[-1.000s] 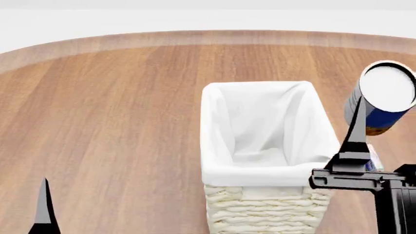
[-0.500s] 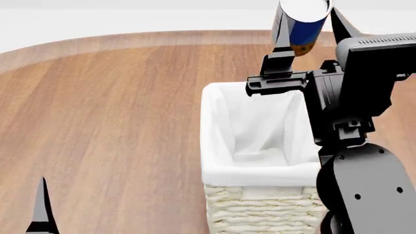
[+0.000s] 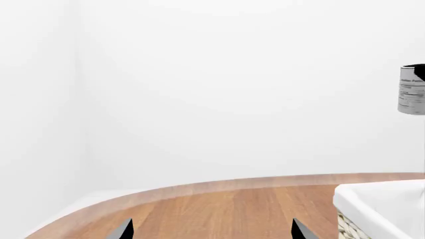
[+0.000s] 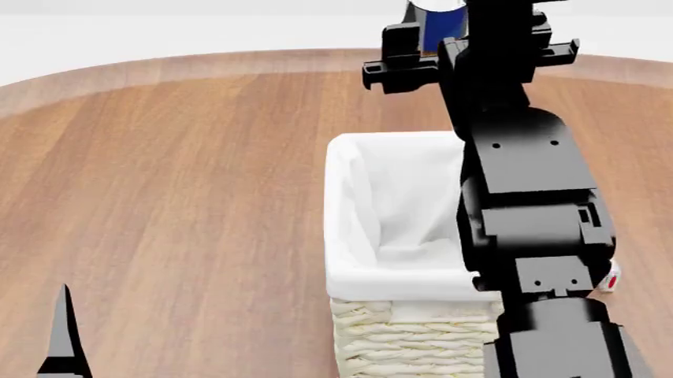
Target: Pick up the alphabet soup and put it in the basket.
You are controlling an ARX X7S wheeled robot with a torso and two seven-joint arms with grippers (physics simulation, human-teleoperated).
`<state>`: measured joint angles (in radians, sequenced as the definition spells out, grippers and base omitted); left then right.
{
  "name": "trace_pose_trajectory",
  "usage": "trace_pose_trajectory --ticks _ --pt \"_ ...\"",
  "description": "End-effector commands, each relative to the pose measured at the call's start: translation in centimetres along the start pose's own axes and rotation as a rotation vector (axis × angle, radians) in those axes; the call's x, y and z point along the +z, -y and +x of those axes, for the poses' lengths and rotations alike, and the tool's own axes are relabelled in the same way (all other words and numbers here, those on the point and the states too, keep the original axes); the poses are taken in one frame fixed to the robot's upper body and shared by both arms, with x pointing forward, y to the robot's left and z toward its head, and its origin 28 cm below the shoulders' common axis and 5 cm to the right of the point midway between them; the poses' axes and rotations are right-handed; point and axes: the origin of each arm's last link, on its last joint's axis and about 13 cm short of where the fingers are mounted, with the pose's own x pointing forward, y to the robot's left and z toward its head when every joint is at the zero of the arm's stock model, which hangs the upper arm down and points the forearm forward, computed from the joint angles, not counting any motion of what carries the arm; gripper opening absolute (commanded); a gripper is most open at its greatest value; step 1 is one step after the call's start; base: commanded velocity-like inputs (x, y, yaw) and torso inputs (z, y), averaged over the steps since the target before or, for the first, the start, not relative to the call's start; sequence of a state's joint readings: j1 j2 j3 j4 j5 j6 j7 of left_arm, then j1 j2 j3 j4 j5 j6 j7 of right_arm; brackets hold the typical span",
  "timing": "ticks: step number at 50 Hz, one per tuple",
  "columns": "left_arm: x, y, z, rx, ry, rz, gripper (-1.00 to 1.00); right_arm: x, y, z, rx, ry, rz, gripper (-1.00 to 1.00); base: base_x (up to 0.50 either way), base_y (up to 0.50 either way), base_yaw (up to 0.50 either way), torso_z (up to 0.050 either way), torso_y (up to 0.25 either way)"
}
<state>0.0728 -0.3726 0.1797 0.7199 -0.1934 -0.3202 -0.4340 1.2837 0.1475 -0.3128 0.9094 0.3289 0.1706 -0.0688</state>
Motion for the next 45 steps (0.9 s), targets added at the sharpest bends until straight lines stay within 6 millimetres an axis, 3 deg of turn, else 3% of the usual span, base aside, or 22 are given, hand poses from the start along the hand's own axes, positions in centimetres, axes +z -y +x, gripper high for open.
trace_pose_trajectory --ticks 1,5,12,45 --pt "-0.1 -0.1 0.0 0.000 0.000 -0.003 1.00 0.1 0.0 1.2 -0.042 -0.183 -0.049 -1.00 0.00 0.00 0.00 0.000 0.000" --pt "0.0 -0.1 0.1 0.004 0.001 -0.002 1.00 -0.4 0.0 0.8 -0.061 -0.271 0.022 -1.00 0.00 0.00 0.00 0.000 0.000" --pt "-0.1 0.0 0.1 0.004 -0.001 0.000 1.00 -1.4 0.0 0.2 -0.032 -0.403 -0.005 -1.00 0.00 0.00 0.00 0.000 0.001" --pt "-0.3 0.0 0.1 0.005 -0.009 0.002 1.00 -4.9 1.0 -1.5 -0.033 -0.552 0.111 -1.00 0.00 0.00 0.00 0.000 0.001"
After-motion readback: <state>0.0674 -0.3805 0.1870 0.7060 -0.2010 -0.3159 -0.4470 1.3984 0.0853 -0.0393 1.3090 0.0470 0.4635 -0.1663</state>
